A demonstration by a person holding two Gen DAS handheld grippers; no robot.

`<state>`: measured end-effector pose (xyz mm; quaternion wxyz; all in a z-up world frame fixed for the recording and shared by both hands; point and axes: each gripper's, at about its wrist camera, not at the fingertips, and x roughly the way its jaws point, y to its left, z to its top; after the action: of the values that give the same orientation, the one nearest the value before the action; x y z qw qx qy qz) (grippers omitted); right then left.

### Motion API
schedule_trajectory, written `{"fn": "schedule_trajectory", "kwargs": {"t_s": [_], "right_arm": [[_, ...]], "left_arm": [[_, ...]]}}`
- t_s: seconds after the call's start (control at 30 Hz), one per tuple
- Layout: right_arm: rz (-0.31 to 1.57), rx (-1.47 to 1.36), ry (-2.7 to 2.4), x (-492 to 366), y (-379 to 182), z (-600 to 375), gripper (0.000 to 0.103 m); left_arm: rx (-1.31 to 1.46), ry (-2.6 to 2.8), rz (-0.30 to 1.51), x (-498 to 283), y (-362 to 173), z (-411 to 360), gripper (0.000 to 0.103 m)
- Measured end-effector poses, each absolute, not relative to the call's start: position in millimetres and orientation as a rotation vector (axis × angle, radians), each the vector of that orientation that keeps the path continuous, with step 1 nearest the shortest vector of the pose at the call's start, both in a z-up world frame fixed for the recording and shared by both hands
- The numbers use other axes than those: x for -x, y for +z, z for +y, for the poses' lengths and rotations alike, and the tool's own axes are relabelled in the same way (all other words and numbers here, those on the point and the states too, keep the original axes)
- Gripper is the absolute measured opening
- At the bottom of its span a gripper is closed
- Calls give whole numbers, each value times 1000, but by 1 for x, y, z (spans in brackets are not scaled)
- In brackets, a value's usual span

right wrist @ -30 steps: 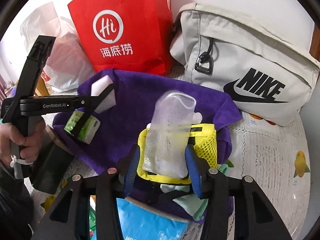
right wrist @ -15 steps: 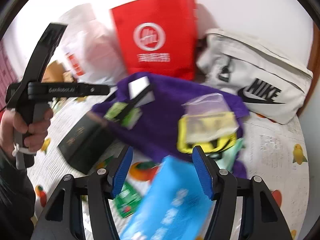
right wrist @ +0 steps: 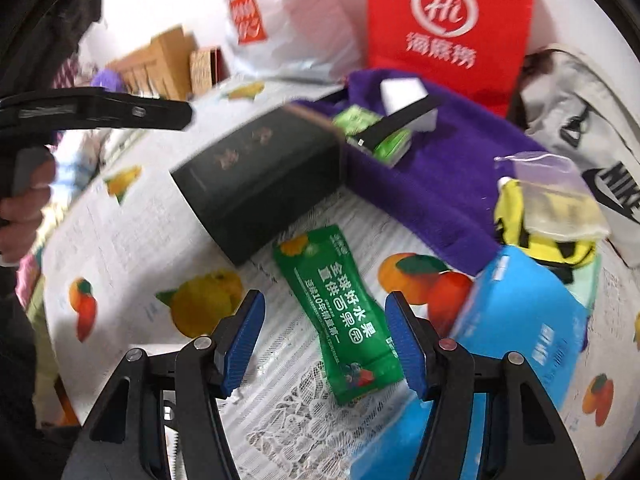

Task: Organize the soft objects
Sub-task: 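Grasp the green snack pack with the right gripper while the left gripper moves toward the white tissue, then grasp the white tissue with the left gripper while the right gripper lifts the green snack pack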

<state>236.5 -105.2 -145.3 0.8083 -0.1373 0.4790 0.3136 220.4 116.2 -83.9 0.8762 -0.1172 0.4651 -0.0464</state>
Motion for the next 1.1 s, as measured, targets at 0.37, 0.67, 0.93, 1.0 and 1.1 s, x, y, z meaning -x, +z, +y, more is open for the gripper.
{"fn": "schedule_trajectory", "kwargs": {"t_s": [0.37, 0.67, 0.93, 1.0, 1.1], "right_arm": [[1131, 444, 679, -257, -173, -78, 67], [1150, 405, 700, -248, -168, -80, 34], [1162, 301, 680, -225, -161, -84, 21], [1148, 278, 669, -215, -156, -87, 18], [1130, 259, 649, -200, -151, -90, 17]], "left_arm": [[294, -123, 993, -222, -106, 131, 60], [329, -116, 989, -215, -108, 143, 60], [325, -111, 980, -191, -103, 146, 60], [332, -113, 979, -184, -103, 146, 60], [328, -115, 980, -174, -102, 144, 60]]}}
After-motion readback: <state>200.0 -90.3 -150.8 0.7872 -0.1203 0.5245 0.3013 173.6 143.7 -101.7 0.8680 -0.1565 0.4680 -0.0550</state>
